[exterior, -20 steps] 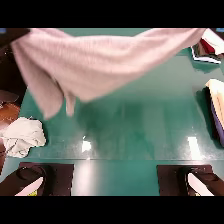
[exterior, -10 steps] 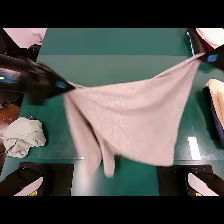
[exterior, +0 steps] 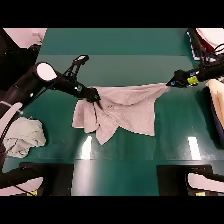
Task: Fold the shirts.
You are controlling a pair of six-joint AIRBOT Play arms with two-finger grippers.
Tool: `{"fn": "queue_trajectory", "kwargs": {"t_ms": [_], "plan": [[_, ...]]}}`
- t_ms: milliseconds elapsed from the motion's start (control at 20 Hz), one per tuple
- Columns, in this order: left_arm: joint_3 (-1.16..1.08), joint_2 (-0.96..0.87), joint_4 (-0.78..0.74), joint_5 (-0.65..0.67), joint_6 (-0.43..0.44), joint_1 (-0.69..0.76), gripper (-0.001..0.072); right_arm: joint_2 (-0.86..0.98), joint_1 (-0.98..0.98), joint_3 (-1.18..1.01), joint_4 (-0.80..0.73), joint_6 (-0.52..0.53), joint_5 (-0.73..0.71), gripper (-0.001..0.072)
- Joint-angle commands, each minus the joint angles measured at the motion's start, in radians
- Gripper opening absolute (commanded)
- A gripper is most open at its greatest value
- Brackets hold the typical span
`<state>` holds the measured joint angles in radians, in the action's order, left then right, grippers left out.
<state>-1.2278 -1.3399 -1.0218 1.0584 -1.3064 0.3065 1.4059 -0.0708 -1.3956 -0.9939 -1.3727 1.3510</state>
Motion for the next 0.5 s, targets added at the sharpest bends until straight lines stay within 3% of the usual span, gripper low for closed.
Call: {"fn": "queue_trajectory", "kwargs": {"t_ms": [0, 200, 450], "plan": [[-0.054, -0.042, -0.035, 0.056, -0.002, -0.097, 0.0615, 0.076, 0.024, -0.038, -0.002, 0.005, -0.005, 0.0011], [-0.038, -0.03, -0.028, 0.226, 0.014, -0.191, 0.0615, 0.075, 0.034, -0.071, -0.002, 0.005, -0.013, 0.0012], [0.19, -0.031, 0.089, 0.15, 0.123, -0.123, 0.0616, 0.074, 0.035, -0.069, -0.002, 0.005, -0.012, 0.0011]]}}
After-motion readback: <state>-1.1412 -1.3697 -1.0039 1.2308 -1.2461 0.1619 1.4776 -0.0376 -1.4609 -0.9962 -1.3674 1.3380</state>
